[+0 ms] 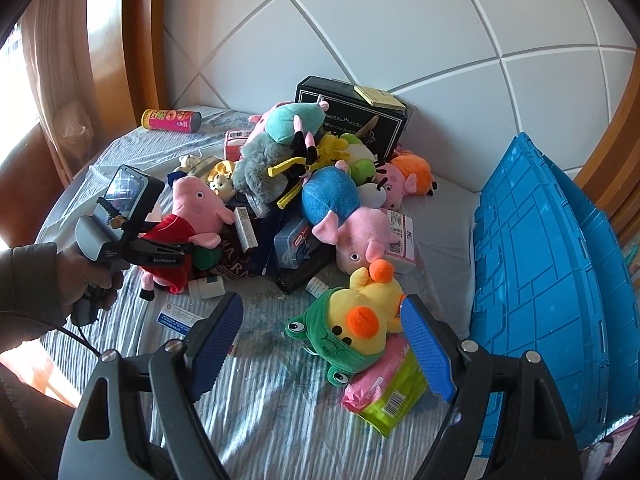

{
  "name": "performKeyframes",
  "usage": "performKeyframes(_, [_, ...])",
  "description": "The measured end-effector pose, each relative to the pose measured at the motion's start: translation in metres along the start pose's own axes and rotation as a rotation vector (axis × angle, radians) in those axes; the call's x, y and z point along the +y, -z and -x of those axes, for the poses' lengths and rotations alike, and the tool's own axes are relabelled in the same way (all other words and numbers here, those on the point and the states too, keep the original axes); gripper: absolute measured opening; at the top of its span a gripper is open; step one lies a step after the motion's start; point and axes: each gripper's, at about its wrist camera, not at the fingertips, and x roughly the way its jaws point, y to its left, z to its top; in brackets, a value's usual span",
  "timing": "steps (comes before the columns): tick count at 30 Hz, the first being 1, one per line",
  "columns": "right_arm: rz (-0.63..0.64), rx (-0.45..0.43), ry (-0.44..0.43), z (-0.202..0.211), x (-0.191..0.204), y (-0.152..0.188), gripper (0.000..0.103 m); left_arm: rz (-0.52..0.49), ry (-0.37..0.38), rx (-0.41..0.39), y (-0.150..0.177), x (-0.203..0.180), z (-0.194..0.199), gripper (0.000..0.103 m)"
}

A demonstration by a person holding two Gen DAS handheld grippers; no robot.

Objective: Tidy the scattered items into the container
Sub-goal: 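Grasp the pink pig plush in the red dress with the left gripper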

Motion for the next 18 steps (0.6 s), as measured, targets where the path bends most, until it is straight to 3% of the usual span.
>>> performKeyframes(4, [-0.003,0.004,-0.001,-0.003,-0.003,0.000,0.081,-0.001,-0.015,-0.024,0.003,-0.002,0.011,0.056])
performKeyframes(11, [0.027,0.012,-0.028,-0.015,0.000,0.006,0.081,0.040,-0.006,-0.088,0.008,0.005,0.047,0.055])
performKeyframes(15, [0.153,0.045,-0.097,-0.044,0.021,0.021,0.081,0.081,-0.012,-0.116,0.015,0.018,0.072,0.055])
performKeyframes(18, [0.294,0.049,-0.202,-0.068,0.050,0.034,0.081,0.113,-0.021,-0.136,0.026,0.028,0.090,0.055])
